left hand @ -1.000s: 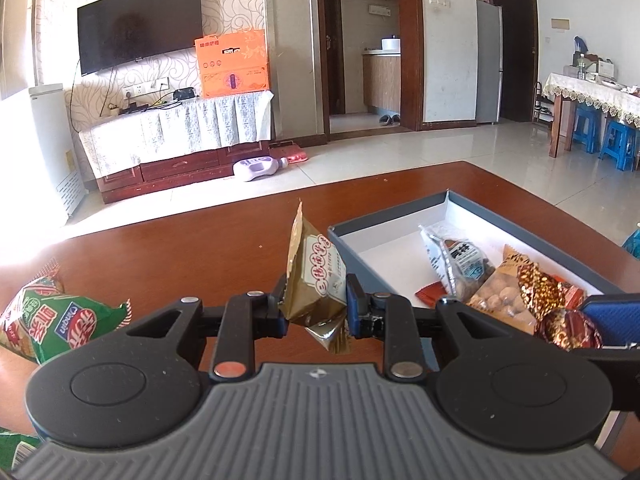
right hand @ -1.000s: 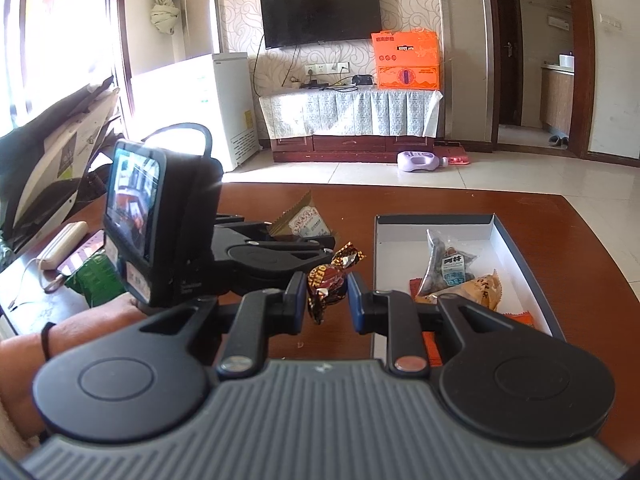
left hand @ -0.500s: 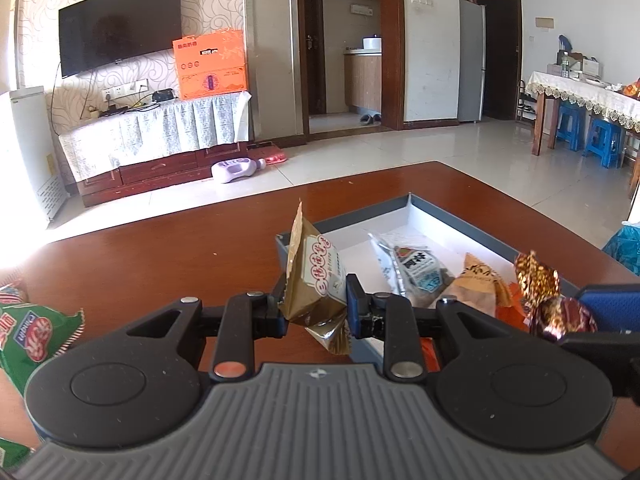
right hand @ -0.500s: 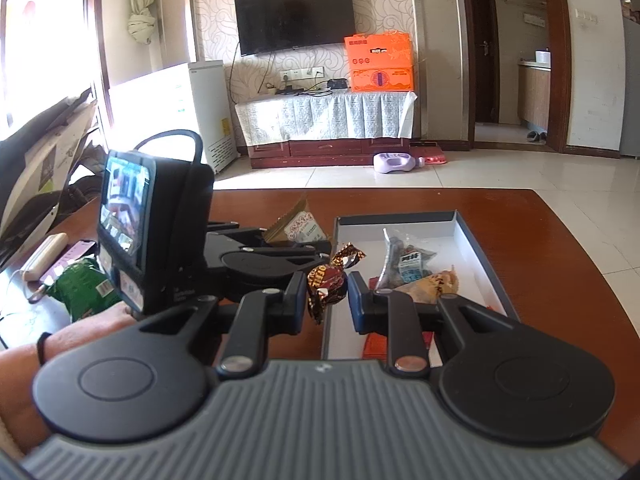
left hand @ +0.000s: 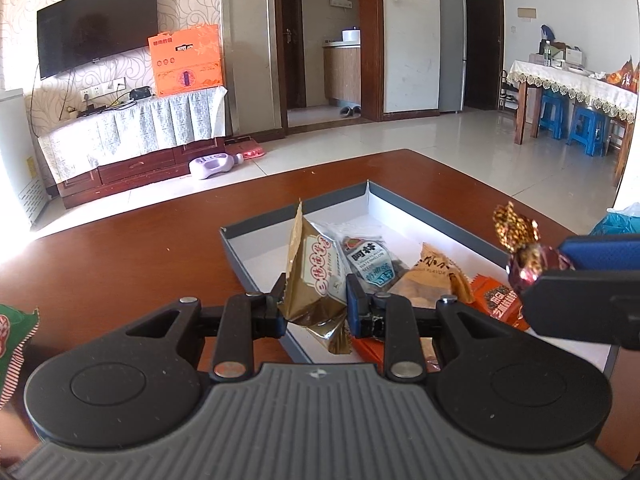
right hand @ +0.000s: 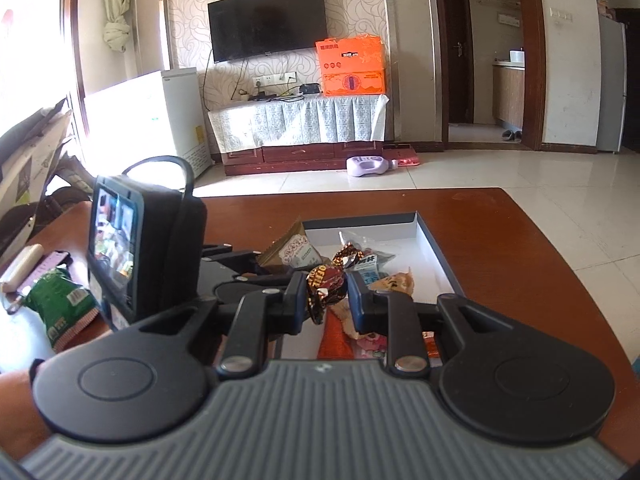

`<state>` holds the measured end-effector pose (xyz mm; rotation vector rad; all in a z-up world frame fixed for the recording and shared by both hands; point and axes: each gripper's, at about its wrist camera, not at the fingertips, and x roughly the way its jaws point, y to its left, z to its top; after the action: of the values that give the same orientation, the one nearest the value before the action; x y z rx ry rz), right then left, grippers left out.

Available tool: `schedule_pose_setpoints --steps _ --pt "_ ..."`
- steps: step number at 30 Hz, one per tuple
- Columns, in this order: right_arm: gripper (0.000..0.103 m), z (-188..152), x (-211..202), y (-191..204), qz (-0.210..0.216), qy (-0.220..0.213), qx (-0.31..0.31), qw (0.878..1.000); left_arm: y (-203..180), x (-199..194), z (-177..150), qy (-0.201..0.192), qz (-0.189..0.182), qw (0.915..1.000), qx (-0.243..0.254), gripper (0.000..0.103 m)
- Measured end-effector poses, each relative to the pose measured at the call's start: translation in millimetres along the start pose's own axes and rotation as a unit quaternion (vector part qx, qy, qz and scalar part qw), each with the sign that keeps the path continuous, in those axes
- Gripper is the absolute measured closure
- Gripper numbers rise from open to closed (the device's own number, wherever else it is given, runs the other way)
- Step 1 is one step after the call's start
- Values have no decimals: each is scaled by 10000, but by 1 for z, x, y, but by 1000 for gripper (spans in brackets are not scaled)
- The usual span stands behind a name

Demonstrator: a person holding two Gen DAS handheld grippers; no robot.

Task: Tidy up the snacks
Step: 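Lower the gold cake into the box and open the left tool while the right tool drops the chocolate candy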

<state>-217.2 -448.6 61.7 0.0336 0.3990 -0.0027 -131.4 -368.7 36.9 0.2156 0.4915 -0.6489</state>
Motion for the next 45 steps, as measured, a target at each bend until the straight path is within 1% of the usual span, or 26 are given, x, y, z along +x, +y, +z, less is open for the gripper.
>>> schedule_pose_setpoints --steps 6,11,17,26,38,43,45 --pt "78 -1 5 -4 -153 -4 -160 9998 -9 9 -2 43 -61 10000 45 72" --pt "78 -1 8 -12 -236 -2 -90 9997 -14 16 -2 54 -132 9999 45 72" --pt "78 -2 9 -13 -247 -5 -111 9996 -19 20 -3 67 -181 9998 82 72" --pt "78 -1 14 -17 -260 24 -138 9996 -19 26 -2 83 -181 9998 -1 72" --pt "78 -1 16 -25 -378 84 -54 9992 -28 35 4 44 -440 9989 -167 72" --pt "78 -4 15 -28 -403 98 15 9991 -32 38 4 46 -470 9988 -137 71" --pt "78 -4 15 -28 -396 112 37 9991 -34 39 5 52 -445 9989 -98 68"
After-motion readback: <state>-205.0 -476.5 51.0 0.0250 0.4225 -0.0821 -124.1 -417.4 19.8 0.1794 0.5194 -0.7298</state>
